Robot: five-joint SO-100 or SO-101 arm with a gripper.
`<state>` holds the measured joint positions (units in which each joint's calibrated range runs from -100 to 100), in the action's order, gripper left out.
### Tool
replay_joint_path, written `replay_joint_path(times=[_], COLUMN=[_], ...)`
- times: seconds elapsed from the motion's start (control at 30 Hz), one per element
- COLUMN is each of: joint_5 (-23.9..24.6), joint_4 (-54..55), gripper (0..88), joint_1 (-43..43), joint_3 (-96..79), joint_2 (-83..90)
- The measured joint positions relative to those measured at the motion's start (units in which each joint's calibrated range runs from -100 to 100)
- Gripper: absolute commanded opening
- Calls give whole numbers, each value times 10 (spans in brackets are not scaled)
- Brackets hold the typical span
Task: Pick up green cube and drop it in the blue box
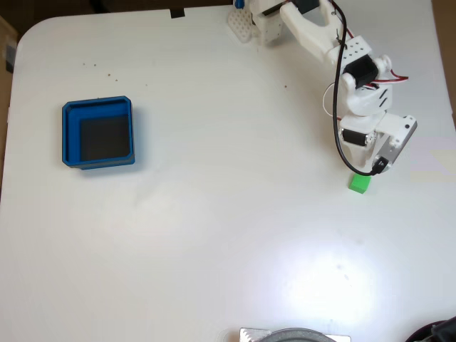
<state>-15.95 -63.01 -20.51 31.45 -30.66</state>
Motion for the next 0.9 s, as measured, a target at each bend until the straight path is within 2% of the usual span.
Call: replay_joint_path(times=[0.37, 0.7, 0.9], joint_5=[0, 1, 1], joint_4=[0, 0, 0], gripper=[112, 187, 188], joint_1=[-1, -4, -4], joint_3=[0, 0, 0], joint_2=[0, 0, 0])
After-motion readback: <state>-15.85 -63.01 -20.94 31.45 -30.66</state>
